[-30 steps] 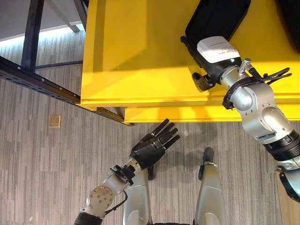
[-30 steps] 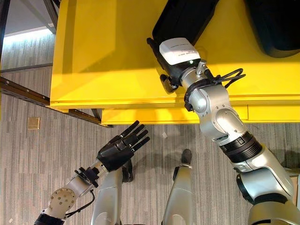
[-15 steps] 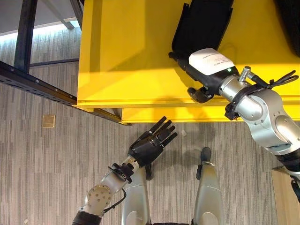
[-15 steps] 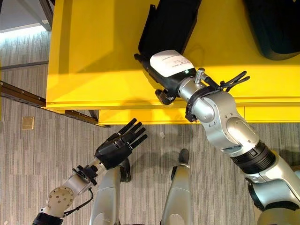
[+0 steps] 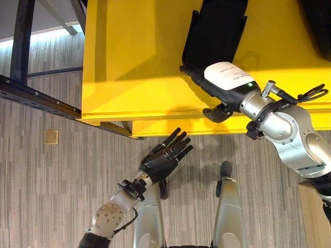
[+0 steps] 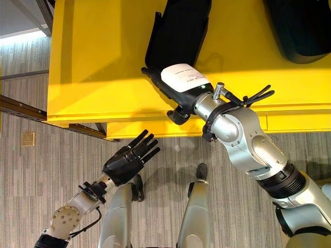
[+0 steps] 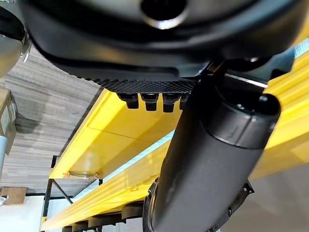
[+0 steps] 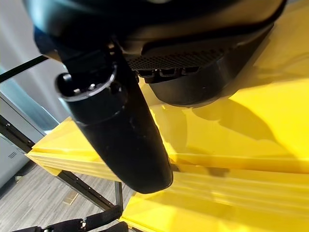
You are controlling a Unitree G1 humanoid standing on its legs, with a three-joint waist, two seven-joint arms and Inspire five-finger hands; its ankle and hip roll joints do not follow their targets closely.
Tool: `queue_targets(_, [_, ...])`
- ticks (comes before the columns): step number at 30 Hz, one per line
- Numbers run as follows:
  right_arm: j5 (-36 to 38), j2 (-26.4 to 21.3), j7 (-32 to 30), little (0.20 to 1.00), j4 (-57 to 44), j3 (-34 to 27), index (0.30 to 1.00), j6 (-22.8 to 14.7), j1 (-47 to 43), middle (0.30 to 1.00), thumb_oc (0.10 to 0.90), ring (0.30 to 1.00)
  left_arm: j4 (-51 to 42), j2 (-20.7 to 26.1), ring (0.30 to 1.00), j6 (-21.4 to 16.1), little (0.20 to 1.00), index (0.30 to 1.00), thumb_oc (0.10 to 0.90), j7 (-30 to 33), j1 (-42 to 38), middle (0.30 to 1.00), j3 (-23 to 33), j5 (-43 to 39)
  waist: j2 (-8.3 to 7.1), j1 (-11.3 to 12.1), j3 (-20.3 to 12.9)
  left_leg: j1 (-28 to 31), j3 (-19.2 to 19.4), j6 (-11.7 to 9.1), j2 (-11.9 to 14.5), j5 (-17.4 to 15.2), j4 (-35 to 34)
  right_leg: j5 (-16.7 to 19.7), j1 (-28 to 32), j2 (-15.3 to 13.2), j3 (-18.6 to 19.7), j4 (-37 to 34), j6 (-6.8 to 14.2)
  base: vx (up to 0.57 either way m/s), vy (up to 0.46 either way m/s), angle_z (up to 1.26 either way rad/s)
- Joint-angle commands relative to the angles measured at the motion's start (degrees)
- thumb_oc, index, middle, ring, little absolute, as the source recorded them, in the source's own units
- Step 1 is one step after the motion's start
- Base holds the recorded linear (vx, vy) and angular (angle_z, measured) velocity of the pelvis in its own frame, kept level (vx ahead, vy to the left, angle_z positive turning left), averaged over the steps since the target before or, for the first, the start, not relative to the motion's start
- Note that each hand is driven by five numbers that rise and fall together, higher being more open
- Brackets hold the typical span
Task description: Move parts from the plastic box to the shelf.
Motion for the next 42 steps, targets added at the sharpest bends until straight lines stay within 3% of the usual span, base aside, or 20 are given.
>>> queue_targets(1, [-3.7, -1.7, -2.9, 1.000, -0.2, -2.2, 1.000, 1.2, -1.4, 1.000, 0.900, 1.000, -10.7, 0.9, 1.000, -1.9, 1.000, 1.000, 0.900, -2.8, 2.2, 1.000, 0.0, -3.6, -0.82, 1.1, -0.8, 2.8, 3.2, 3.6, -2.8, 0.2, -4.6, -13.6, 2.4, 5.3, -2.9, 12.6, -7.2, 0.00, 0.000, 0.00])
queue_targets(11, [-6.9, -4.4, -9.7, 1.000, 7.9, -5.5, 1.000, 6.0, -3.2, 1.000, 0.900, 1.000, -10.6, 0.9, 1.000, -1.8, 1.000, 1.000, 0.900, -3.4, 2.6, 1.000, -0.2, -3.2, -0.90, 1.2, -0.8, 3.3, 3.1, 3.3, -2.8, 0.2, -4.9, -13.7, 3.0, 5.3, -3.1, 12.0, -7.4, 0.00, 0.000, 0.00])
queue_targets(16, [-7.5, -6.9, -11.2, 1.000, 13.2, -6.7, 1.000, 3.6, -4.2, 1.000, 0.900, 1.000, -10.6, 1.0, 1.000, -0.8, 1.000, 1.000, 0.900, -4.4, 3.6, 1.000, 0.4, -3.1, -0.87, 1.5, -0.8, 3.5, 2.8, 3.0, -2.7, 0.3, -5.3, -13.8, 3.4, 5.1, -3.4, 11.8, -7.4, 0.00, 0.000, 0.00])
queue_targets(26, [-10.7, -10.1, -7.2, 1.000, 12.2, -6.9, 1.000, -1.5, -2.9, 1.000, 0.900, 1.000, -10.0, 1.0, 1.000, 0.4, 1.000, 1.000, 0.900, -6.3, 4.9, 1.000, 1.7, -2.3, -0.90, 1.7, -0.8, 3.6, 2.7, 2.8, -2.8, 0.6, -5.5, -13.9, 3.5, 5.1, -3.6, 11.9, -7.4, 0.00, 0.000, 0.00])
queue_targets(34, [-10.0, -11.8, -7.1, 1.000, 10.3, -6.5, 1.000, -0.8, -2.9, 1.000, 0.900, 1.000, -9.9, 1.2, 1.000, 1.0, 1.000, 1.000, 0.900, -7.0, 5.3, 1.000, 2.2, -2.1, -1.11, 1.7, -0.8, 3.7, 2.8, 2.8, -2.7, 0.4, -5.3, -14.0, 3.6, 5.2, -3.6, 11.9, -7.5, 0.00, 0.000, 0.00])
queue_targets(40, [-10.7, -11.4, -4.9, 1.000, 11.0, -6.1, 1.000, 3.3, -2.9, 1.000, 0.900, 1.000, -10.0, 1.0, 1.000, 1.0, 1.000, 1.000, 0.900, -6.7, 5.1, 1.000, 2.5, -2.1, -1.09, 1.7, -0.8, 3.8, 2.8, 2.8, -2.6, 0.4, -5.4, -14.1, 3.7, 5.2, -3.6, 12.0, -7.6, 0.00, 0.000, 0.00])
queue_targets(42, [-0.9, -11.2, -11.7, 1.000, 12.0, -6.8, 1.000, 4.2, -2.6, 1.000, 0.900, 1.000, -9.9, 1.1, 1.000, 0.9, 1.000, 1.000, 0.900, -7.2, 5.2, 1.000, 2.5, -2.0, -1.16, 1.7, -0.8, 4.0, 2.8, 2.7, -2.6, 0.8, -6.0, -13.8, 4.0, 5.2, -3.7, 11.4, -7.5, 0.00, 0.000, 0.00])
